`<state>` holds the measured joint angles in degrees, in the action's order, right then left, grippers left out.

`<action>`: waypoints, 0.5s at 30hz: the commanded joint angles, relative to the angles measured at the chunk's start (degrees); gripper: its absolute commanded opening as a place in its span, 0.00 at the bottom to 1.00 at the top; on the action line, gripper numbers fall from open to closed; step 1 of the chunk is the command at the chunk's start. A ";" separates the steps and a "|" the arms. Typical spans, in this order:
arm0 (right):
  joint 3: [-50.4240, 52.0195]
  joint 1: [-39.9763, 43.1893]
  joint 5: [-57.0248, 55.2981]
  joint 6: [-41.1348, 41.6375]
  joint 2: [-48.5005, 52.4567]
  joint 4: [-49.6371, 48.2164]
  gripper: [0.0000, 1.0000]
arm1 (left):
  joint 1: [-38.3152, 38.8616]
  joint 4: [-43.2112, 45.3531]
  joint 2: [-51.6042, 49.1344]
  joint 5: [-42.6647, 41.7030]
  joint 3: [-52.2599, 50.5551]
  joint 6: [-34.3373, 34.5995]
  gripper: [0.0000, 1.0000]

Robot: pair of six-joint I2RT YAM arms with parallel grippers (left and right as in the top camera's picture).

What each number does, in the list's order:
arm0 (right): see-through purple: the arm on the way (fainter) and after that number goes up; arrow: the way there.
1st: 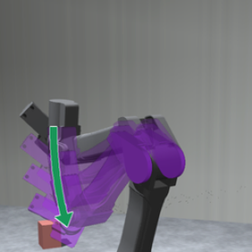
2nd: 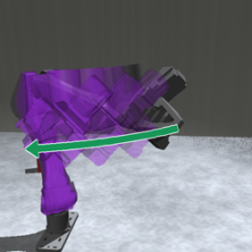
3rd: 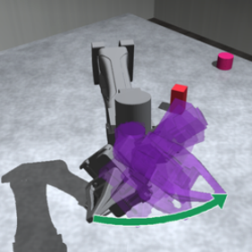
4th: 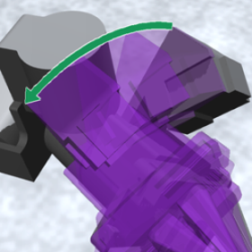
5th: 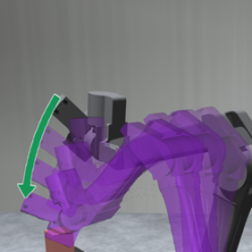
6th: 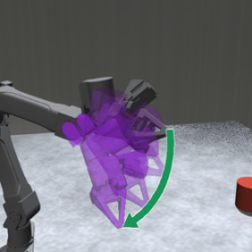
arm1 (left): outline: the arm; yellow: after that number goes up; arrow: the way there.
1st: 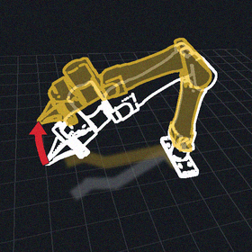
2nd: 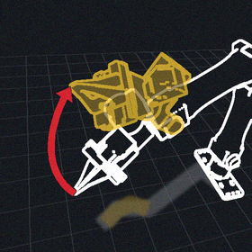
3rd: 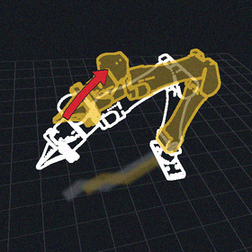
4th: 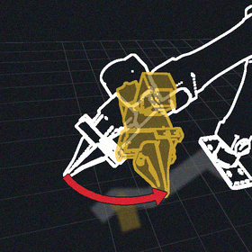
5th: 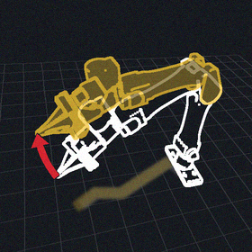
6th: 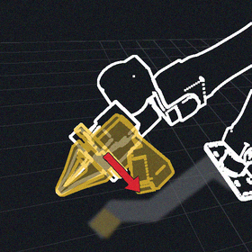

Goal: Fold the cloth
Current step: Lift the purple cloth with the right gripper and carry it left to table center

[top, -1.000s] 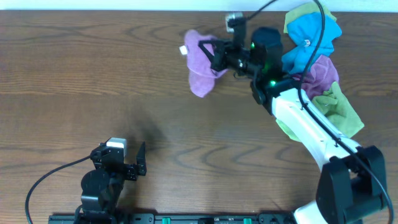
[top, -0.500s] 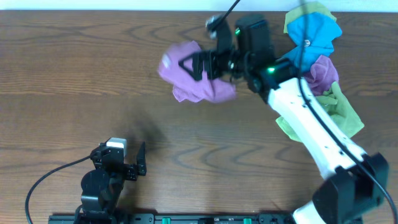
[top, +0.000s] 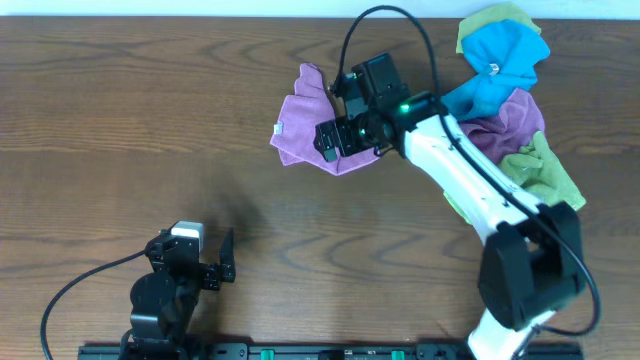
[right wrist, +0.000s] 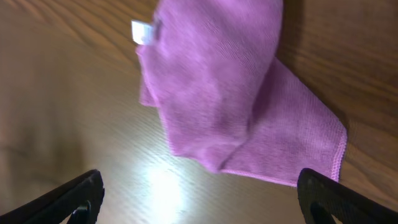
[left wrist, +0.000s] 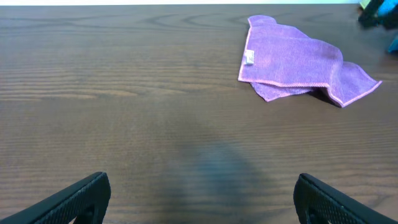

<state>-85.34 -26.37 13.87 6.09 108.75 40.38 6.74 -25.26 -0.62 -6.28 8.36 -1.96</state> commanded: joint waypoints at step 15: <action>0.07 -12.74 -25.83 -12.41 7.52 -5.03 0.98 | -0.35 0.04 0.35 -0.79 -1.11 -0.63 0.95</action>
<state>-85.32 -38.61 -3.44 -4.36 114.43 35.77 6.74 -25.26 -0.62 -6.28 8.36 -1.96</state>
